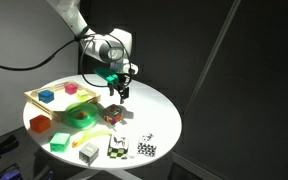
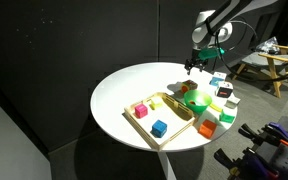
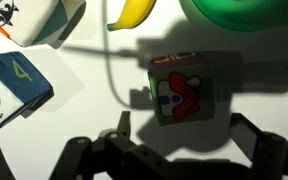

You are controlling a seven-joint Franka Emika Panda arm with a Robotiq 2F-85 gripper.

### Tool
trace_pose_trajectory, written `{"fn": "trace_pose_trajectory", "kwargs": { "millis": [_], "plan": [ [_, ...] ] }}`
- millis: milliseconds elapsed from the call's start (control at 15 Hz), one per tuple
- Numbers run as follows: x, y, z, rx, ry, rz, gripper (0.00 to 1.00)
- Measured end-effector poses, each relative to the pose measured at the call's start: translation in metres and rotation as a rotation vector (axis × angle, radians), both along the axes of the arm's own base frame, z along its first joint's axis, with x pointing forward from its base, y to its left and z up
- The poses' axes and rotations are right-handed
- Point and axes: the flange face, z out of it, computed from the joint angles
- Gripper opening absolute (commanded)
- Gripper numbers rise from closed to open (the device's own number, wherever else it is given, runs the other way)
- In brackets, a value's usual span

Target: Pick up the block with a house image on top and put it in the wooden tray

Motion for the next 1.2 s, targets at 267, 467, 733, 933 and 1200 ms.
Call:
{"fn": "trace_pose_trajectory", "kwargs": {
  "millis": [267,467,733,933,1200],
  "plan": [
    [0.007,0.011,-0.01,0.0,-0.005,0.049,1.0],
    [0.01,0.019,-0.016,-0.001,-0.01,0.082,1.0],
    [0.012,0.023,-0.025,-0.003,-0.005,0.104,1.0],
    [0.013,0.023,-0.031,-0.004,0.002,0.113,1.0],
    [0.013,0.022,-0.039,-0.008,0.014,0.119,1.0]
  ]
}}
